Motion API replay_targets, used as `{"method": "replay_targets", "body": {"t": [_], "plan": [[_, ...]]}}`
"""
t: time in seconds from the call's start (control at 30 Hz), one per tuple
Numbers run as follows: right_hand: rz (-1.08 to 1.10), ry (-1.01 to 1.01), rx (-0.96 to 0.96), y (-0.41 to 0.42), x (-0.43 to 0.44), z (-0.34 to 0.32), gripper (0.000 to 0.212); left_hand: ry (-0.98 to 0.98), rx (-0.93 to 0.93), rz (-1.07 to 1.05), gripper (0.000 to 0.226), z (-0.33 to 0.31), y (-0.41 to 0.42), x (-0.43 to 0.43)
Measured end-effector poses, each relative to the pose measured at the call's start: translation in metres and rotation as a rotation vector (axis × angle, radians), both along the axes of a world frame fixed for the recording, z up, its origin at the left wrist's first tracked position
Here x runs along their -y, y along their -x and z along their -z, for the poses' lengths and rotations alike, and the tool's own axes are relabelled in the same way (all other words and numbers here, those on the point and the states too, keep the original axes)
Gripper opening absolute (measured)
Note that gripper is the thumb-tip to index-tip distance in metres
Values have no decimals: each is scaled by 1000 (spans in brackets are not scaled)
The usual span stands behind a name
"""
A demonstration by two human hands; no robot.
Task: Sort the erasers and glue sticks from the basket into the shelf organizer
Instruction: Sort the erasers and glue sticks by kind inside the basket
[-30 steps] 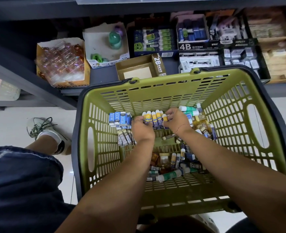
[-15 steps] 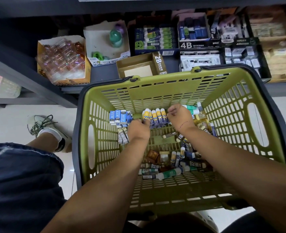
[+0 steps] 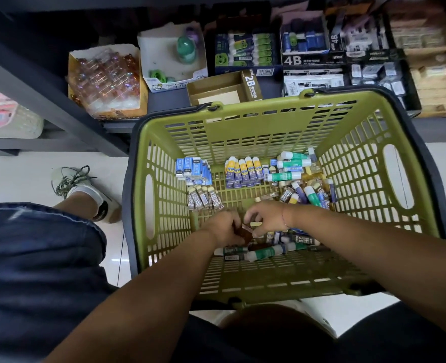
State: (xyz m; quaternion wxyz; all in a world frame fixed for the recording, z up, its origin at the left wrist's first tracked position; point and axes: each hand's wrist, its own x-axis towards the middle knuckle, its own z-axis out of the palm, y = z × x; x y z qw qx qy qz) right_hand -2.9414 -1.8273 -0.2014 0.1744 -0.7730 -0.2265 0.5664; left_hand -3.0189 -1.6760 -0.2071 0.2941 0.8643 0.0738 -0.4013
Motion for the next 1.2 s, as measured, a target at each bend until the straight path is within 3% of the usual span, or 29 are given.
{"method": "replay_targets", "body": {"t": [0.23,0.43,0.57,0.77,0.93,1.03,1.13,1.2], "plan": [[130,-64,13,1,-3,-7,21,108,-30,-364,24,-11,4,-19],[-247,80,-184,1,1,-20,35,224,-78,-647,18,-6,4,-19],[-266,94,-171,3,5,-18,36,325,-116,-787,24,0,-3,-11],[-288,141,-172,6,6,-17,33,316,-107,-797,29,0,-14,-2],[-342,211,-170,6,11,-18,33,265,-154,-617,28,0,-11,-6],[-125,105,-219,2,14,-19,20,237,-182,-580,28,-13,-8,-19],[413,-93,-251,2,0,-14,14,410,-359,-677,49,-28,-7,-32],[637,-151,-249,5,-16,-10,11,453,-413,-701,62,-35,-7,-34]]}}
